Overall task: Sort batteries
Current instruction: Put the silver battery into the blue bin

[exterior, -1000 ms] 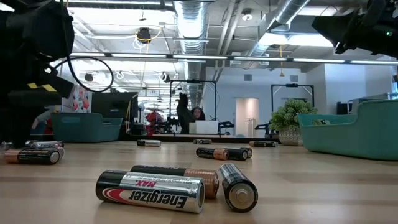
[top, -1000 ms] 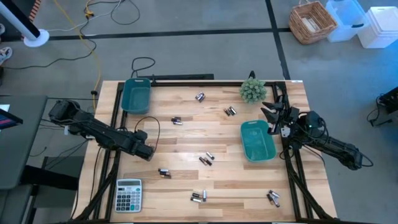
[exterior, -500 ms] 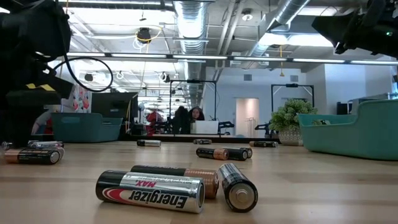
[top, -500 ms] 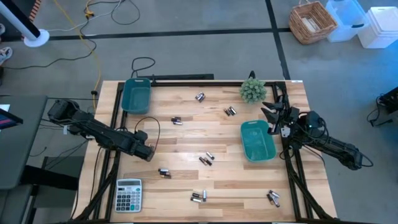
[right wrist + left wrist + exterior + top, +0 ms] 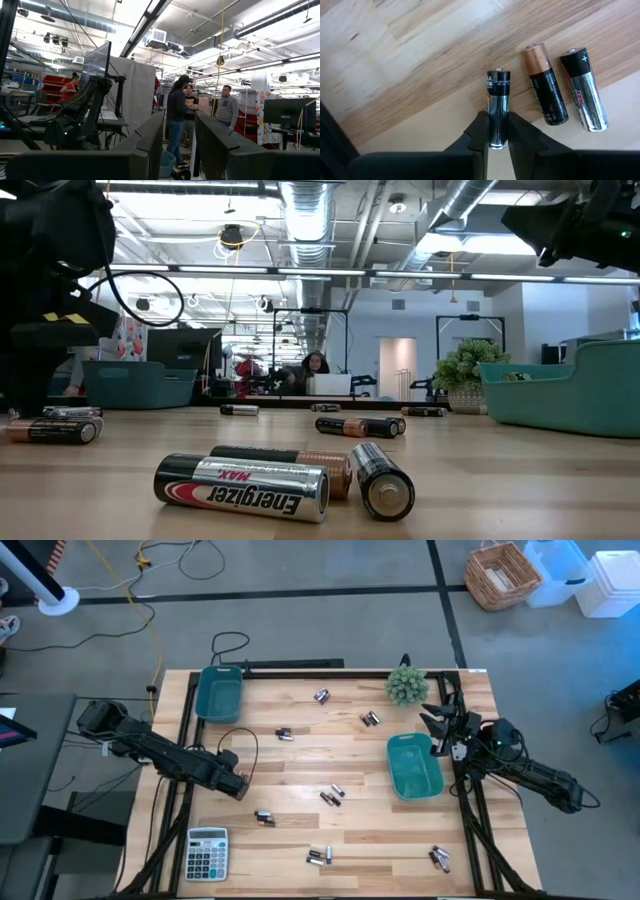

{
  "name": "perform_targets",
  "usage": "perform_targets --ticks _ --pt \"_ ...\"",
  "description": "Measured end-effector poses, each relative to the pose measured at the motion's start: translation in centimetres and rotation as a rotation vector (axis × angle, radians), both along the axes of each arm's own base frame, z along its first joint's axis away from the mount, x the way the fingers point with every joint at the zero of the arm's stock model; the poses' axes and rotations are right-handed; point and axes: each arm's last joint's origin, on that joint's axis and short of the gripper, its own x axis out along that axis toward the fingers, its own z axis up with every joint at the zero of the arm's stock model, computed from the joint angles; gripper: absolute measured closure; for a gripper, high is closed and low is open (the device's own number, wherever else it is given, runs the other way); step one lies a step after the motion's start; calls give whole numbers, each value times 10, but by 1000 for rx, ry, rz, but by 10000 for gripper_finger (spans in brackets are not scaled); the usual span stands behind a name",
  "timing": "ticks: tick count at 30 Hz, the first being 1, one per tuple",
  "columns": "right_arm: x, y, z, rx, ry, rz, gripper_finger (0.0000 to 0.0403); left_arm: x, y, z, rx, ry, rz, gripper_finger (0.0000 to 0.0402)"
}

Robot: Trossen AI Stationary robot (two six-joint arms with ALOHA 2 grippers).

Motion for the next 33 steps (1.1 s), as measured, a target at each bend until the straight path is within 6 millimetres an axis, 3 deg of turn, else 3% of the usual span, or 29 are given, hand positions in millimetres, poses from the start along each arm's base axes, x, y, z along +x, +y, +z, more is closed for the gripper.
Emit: perform_targets --ticks 19,33 --pt "0 0 0 0 0 0 275 2 0 10 40 13 -44 360" --pt "0 0 0 0 1 0 275 -8 8 39 106 -224 -31 360"
